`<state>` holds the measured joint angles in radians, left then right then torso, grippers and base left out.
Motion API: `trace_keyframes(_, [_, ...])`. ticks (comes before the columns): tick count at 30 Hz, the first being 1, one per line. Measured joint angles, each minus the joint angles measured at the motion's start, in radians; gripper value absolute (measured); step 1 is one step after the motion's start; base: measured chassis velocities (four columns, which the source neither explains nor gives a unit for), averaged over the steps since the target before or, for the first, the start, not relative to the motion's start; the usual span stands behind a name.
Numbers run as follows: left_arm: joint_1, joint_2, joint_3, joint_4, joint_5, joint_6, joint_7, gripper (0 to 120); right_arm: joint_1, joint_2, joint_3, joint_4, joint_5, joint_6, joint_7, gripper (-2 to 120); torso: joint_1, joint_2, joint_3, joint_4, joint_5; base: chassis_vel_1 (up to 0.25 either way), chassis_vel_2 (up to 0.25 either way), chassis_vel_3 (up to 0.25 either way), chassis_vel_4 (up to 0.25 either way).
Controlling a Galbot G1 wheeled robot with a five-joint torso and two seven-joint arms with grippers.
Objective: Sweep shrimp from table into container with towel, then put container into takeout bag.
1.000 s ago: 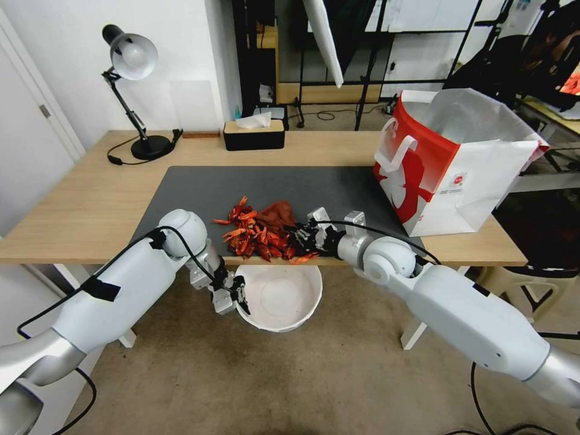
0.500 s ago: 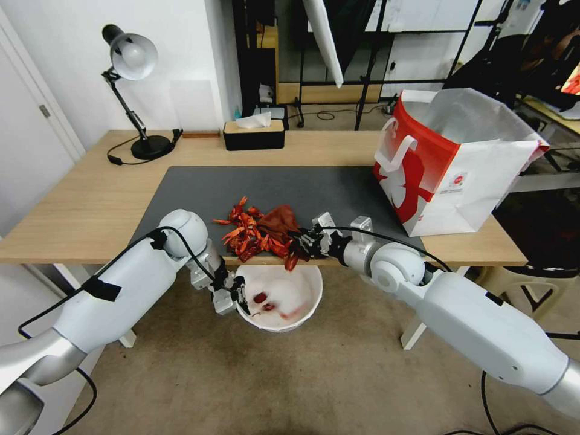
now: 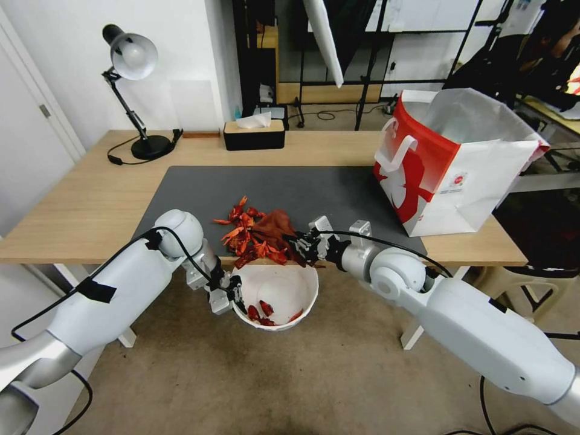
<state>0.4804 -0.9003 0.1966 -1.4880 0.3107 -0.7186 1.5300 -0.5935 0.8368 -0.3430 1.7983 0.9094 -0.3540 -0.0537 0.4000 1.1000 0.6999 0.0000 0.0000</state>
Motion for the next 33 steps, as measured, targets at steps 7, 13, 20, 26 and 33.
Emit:
trace_keyframes(7, [0.015,0.004,-0.010,-0.002,0.000,-0.001,0.000,0,-0.044,-0.023,0.026,0.043,-0.011,-0.001,-0.005,7,0.000,0.000,0.000,0.0000,0.0000,0.000,0.000,0.000,0.000])
trace_keyframes(13, [0.026,-0.001,-0.018,-0.006,0.005,-0.001,0.000,0,-0.069,-0.020,0.046,0.057,-0.020,0.007,-0.004,7,0.000,0.000,0.000,0.0000,0.0001,0.000,0.000,0.000,0.000])
trace_keyframes(20, [0.035,-0.001,-0.025,-0.008,0.009,-0.003,0.000,0,-0.076,-0.020,0.057,0.080,-0.018,0.013,-0.003,7,0.000,0.000,0.000,0.0001,0.0002,0.000,0.000,0.000,0.000])
trace_keyframes(26, [0.038,0.001,-0.029,-0.009,0.010,-0.003,0.000,0,-0.087,-0.047,0.083,0.130,0.005,0.018,-0.006,7,0.000,0.000,0.000,0.0001,0.0001,0.000,0.000,0.000,0.000])
trace_keyframes(33, [0.049,0.002,-0.040,-0.006,0.011,-0.004,0.000,0,-0.128,-0.067,0.167,0.175,0.052,0.075,-0.069,7,0.000,0.000,0.000,-0.0001,0.0001,0.000,0.000,0.000,0.000])
